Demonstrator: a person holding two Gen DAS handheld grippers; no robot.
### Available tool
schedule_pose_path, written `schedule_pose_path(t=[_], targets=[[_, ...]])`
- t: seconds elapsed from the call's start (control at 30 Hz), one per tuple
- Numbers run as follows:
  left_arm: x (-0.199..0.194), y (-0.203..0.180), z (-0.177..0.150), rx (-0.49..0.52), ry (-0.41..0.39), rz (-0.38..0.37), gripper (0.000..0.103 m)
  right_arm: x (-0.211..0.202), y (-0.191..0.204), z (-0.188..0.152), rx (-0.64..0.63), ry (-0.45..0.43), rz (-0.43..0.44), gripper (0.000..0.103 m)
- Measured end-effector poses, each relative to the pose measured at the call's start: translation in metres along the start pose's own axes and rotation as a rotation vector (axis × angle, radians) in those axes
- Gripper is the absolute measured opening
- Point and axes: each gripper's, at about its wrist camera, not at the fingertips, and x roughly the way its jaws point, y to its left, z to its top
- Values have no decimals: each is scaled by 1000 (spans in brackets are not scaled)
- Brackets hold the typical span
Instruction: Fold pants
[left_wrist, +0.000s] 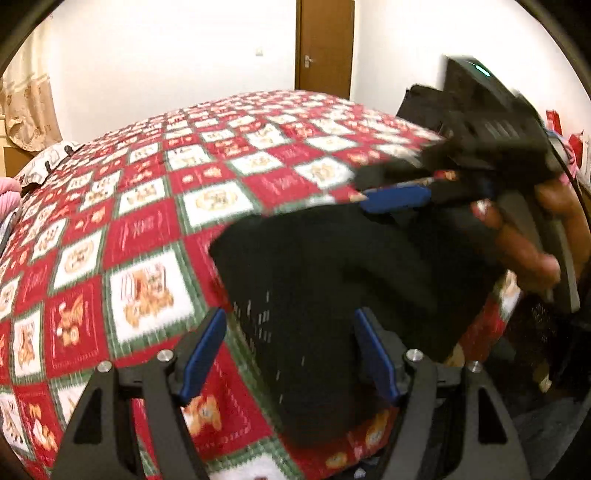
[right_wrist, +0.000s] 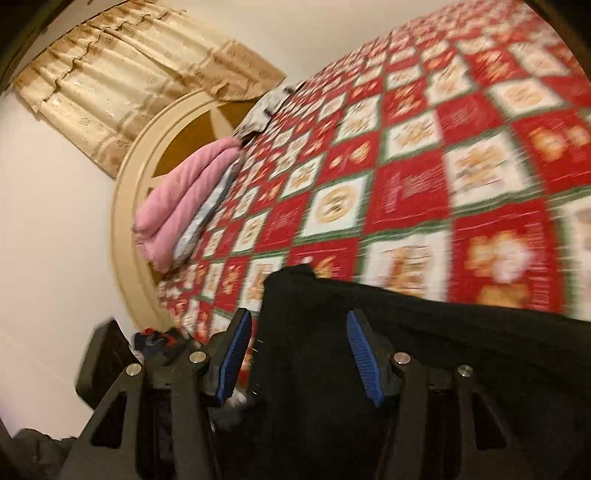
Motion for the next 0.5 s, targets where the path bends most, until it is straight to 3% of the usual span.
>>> schedule_pose_path(t=[0.13, 0.2, 0.27, 0.37, 0.5], targets=[[3, -9, 19, 16, -25, -18, 75, -40, -6, -15, -5, -47, -51, 62], [12, -18, 28, 46, -27, -15, 82, -54, -16, -24, 1, -50, -78, 62], [29, -27, 32, 73, -3, 6, 88, -58, -29, -31, 17, -55, -119, 62], [51, -33, 28, 109, 58, 56, 88, -59, -52, -35, 79, -78, -132, 62], [53, -30, 26, 102, 59, 54, 92, -62, -50, -35, 55, -83, -131, 62]])
